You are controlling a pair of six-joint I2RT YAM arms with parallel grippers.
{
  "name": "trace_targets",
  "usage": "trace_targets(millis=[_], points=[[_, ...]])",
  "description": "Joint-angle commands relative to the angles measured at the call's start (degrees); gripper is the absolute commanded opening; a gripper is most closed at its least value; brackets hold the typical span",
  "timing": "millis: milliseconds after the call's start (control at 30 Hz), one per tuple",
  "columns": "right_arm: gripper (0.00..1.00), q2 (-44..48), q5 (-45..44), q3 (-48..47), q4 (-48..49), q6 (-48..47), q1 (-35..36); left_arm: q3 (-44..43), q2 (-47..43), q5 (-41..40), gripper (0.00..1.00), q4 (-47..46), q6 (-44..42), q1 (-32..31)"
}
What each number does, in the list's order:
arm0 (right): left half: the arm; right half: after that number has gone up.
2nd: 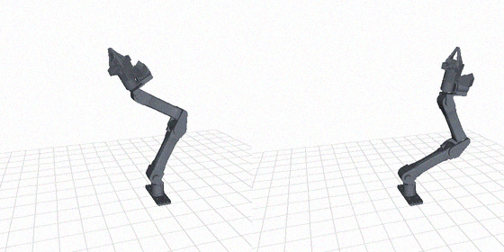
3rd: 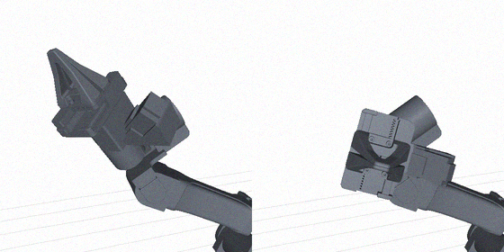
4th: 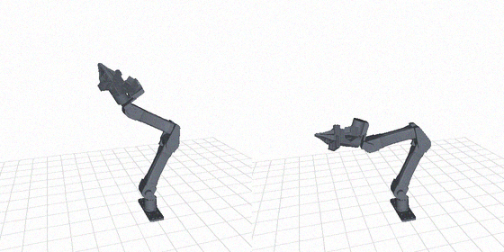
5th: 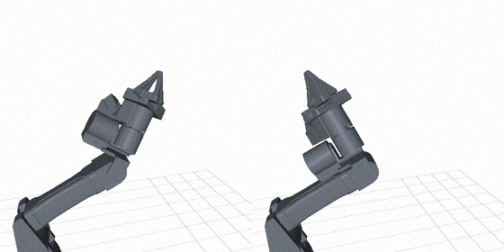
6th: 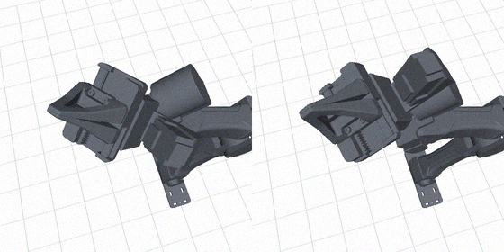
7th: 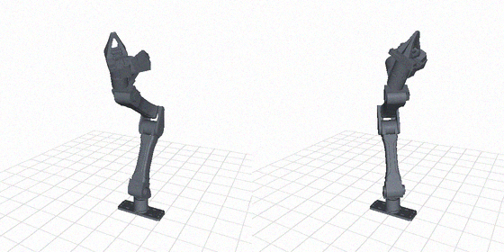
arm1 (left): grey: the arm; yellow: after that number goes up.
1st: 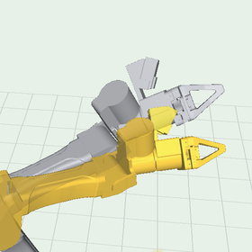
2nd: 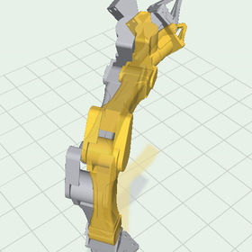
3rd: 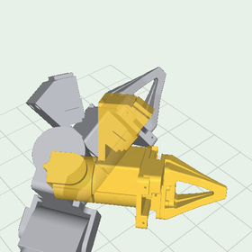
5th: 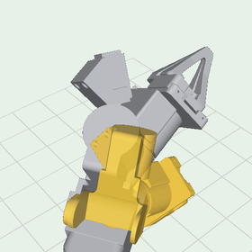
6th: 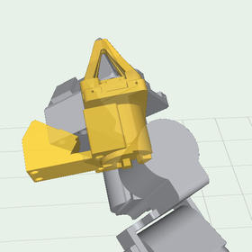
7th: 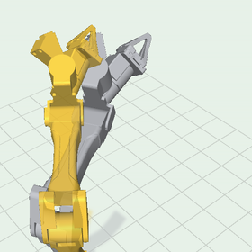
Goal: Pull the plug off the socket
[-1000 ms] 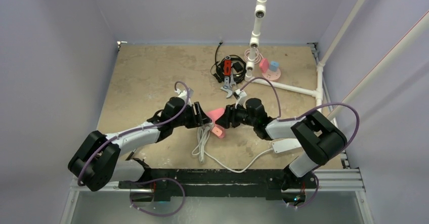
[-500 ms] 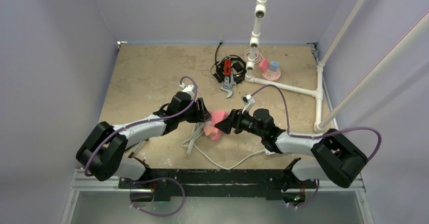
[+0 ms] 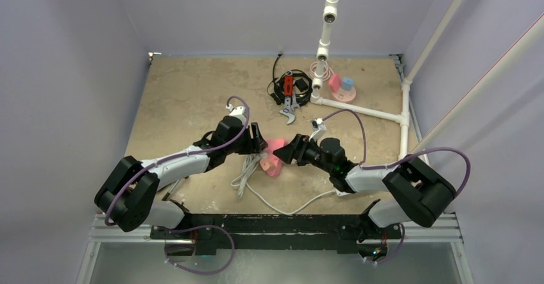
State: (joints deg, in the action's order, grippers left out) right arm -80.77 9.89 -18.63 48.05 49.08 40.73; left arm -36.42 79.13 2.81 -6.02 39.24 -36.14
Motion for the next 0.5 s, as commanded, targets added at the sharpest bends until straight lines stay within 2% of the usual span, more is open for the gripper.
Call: trace_targets(millis=[0,267,467], points=[[0.76,-1.1,-2.1,0.0,8.1,2.9,0.3,-0.8,-1.7,-0.6,0.61,-3.5,1.4,-0.3],[0.73,-8.1,-6.8,-2.4,7.6,4.2,1.0,-2.6,0.8,-1.5,0.60,-2.5,0.7,-0.4],[0.71,-12.5,-5.7,-1.5,14.6,5.7,1.2,-3.1,2.5,-0.3,0.60,-1.7,-0.3,-0.3]])
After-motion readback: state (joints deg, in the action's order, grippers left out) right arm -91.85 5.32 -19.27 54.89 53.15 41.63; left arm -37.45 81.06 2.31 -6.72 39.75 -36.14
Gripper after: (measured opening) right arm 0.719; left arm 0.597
